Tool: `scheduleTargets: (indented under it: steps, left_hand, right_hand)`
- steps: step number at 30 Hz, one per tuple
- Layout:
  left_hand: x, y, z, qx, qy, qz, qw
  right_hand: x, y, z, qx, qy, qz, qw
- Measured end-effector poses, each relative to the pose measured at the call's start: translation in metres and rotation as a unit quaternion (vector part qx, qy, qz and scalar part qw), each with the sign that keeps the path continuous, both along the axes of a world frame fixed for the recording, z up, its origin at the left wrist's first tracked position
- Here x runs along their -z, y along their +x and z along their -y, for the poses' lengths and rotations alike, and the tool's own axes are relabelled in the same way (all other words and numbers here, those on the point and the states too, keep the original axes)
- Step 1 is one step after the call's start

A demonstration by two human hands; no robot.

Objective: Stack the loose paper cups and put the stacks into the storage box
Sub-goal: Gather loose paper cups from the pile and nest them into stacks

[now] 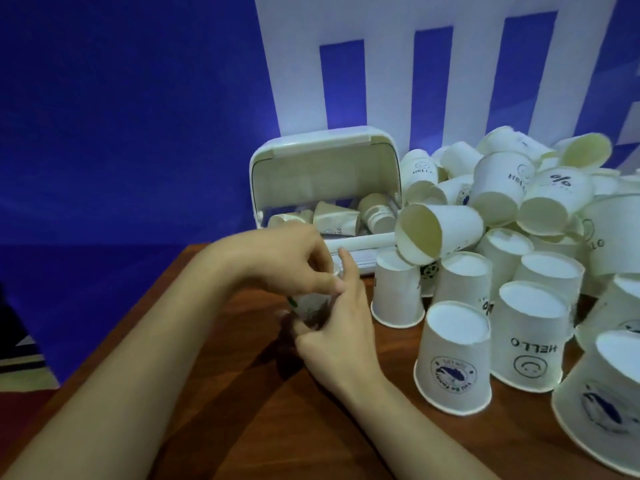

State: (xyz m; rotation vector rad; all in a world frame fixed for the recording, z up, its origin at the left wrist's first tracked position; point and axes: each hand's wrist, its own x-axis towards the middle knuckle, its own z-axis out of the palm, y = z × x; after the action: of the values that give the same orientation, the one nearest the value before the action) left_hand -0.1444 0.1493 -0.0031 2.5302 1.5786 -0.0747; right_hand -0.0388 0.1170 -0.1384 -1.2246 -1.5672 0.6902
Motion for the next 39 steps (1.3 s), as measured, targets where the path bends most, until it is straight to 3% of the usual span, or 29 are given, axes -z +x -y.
scheduleTargets:
  steps: [5, 8, 9, 10, 12, 13, 15, 20, 22, 24, 27, 29, 31, 35, 39]
  left_hand:
    - [0.009, 0.004, 0.005, 0.009, 0.026, 0.107, 0.994]
    - [0.03, 0.005, 0.008, -0.03, 0.1, 0.197, 0.975]
    - [0.042, 0.004, 0.008, -0.043, 0.137, 0.264, 0.954]
    - [0.054, 0.001, 0.006, -0.068, 0.171, 0.37, 0.911]
    - [0.071, -0.007, -0.006, -0.15, 0.23, 0.58, 0.767]
    - [0.077, -0.014, -0.013, -0.192, 0.271, 0.616, 0.715]
    - [0.084, -0.028, -0.029, -0.268, 0.353, 0.567, 0.694]
    - [0.089, -0.035, -0.057, -0.3, 0.402, 0.455, 0.736]
    - [0.076, -0.042, -0.079, -0.329, 0.353, 0.373, 0.792]
    - [0.055, -0.05, -0.107, -0.372, 0.259, 0.234, 0.86]
    - [0.028, -0.041, -0.134, -0.378, 0.168, 0.069, 0.908]
    - [0.026, -0.028, -0.148, -0.369, 0.145, 0.018, 0.918]
    - [0.036, -0.015, -0.16, -0.385, 0.119, 0.023, 0.915]
    - [0.057, -0.005, -0.177, -0.431, 0.122, 0.085, 0.89]
    - [0.047, -0.011, -0.158, -0.42, 0.201, 0.171, 0.868]
  right_hand:
    - [-0.005, 0.002, 0.004, 0.015, 0.004, 0.048, 0.999]
    - [-0.007, 0.003, 0.004, 0.026, -0.003, 0.092, 0.995]
    - [-0.007, 0.004, 0.005, 0.026, -0.007, 0.112, 0.993]
    - [-0.008, 0.004, 0.007, 0.026, -0.007, 0.131, 0.991]
    - [-0.011, 0.004, 0.01, 0.023, -0.002, 0.157, 0.987]
    - [-0.012, 0.004, 0.011, 0.021, -0.002, 0.161, 0.987]
    - [-0.012, 0.002, 0.01, 0.014, -0.001, 0.158, 0.987]
    - [-0.011, 0.004, 0.006, 0.005, 0.002, 0.123, 0.992]
    - [-0.011, 0.004, 0.005, 0.002, 0.004, 0.115, 0.993]
    - [-0.011, 0.004, 0.004, -0.002, 0.007, 0.114, 0.993]
    - [-0.009, 0.004, 0.003, -0.006, 0.008, 0.126, 0.992]
    - [-0.009, 0.003, 0.003, -0.01, 0.005, 0.129, 0.992]
    - [-0.01, 0.003, 0.003, -0.014, 0.0, 0.127, 0.992]
    - [-0.009, 0.003, 0.002, -0.022, -0.001, 0.129, 0.991]
    - [-0.007, 0.002, 0.001, -0.024, 0.003, 0.126, 0.992]
